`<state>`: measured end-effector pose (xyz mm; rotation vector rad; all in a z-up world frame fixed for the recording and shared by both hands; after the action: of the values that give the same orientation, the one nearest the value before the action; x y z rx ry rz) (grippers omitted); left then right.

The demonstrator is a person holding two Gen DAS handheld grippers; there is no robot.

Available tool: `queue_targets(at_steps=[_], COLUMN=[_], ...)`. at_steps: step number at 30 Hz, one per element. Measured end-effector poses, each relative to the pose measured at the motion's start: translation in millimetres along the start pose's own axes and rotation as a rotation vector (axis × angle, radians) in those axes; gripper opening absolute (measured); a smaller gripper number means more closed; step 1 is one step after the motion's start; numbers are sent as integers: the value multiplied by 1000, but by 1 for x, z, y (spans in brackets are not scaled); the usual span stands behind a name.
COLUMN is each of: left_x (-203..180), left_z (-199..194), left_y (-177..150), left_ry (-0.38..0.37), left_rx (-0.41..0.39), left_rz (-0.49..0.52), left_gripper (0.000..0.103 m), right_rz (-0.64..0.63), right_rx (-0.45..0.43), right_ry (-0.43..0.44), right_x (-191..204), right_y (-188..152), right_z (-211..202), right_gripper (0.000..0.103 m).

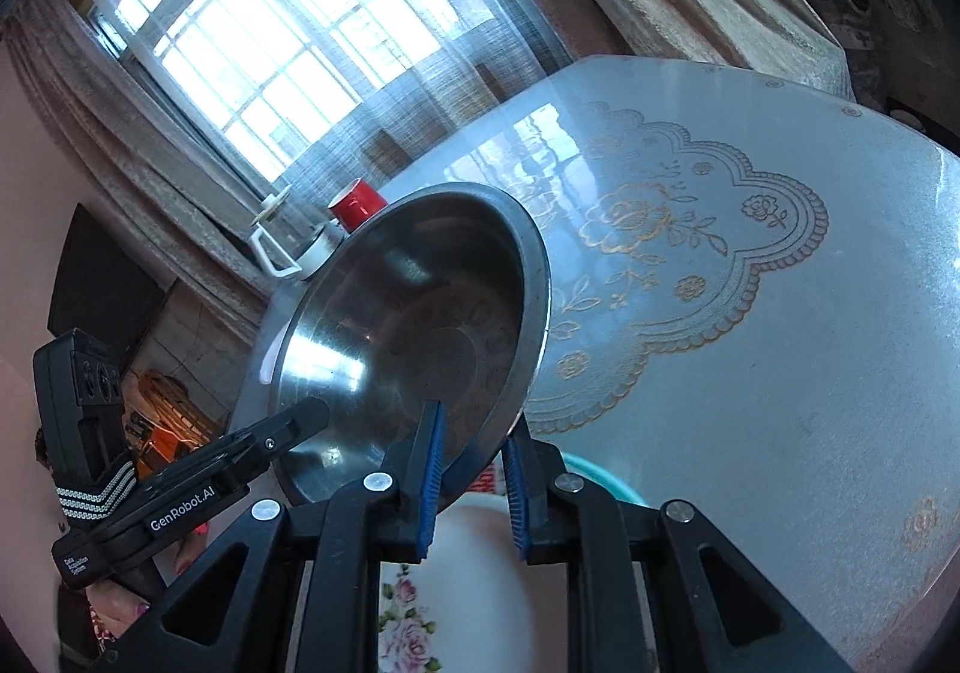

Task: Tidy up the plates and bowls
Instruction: 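Lift the steel bowl and lower it beside the plate stack with both grippers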

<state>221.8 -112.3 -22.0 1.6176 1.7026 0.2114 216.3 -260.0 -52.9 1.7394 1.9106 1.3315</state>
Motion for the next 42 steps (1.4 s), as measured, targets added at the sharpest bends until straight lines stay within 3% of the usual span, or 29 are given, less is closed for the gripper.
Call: queue_targets(at_steps=[22,34,42], left_x=[93,135,154], left_z=[-101,-119,-116], left_y=[-65,-105,-123], left_ry=[61,123,145], left_rx=[-100,-71,-33], left_rz=[-171,-250,-285], left_gripper=[26,27,27], right_rz=[-110,-131,-144], right_rx=[62,151,220], right_ry=[165,236,240], right_x=[108,146,157], right_y=[-46,-86,-106], right_z=[10,28,41], right_gripper=[18,19,19])
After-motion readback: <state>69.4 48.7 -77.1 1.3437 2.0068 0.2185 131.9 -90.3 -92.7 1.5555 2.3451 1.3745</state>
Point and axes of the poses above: each gripper's, at about its wrist camera, not at the fingertips, and z roughly the way its jaws point, x to its left, y to its top, the point moved 8 cm from there along z, roughly the way its jaws point, and after that the axes turned 15 degrees about -z, right-handed, at the moved point
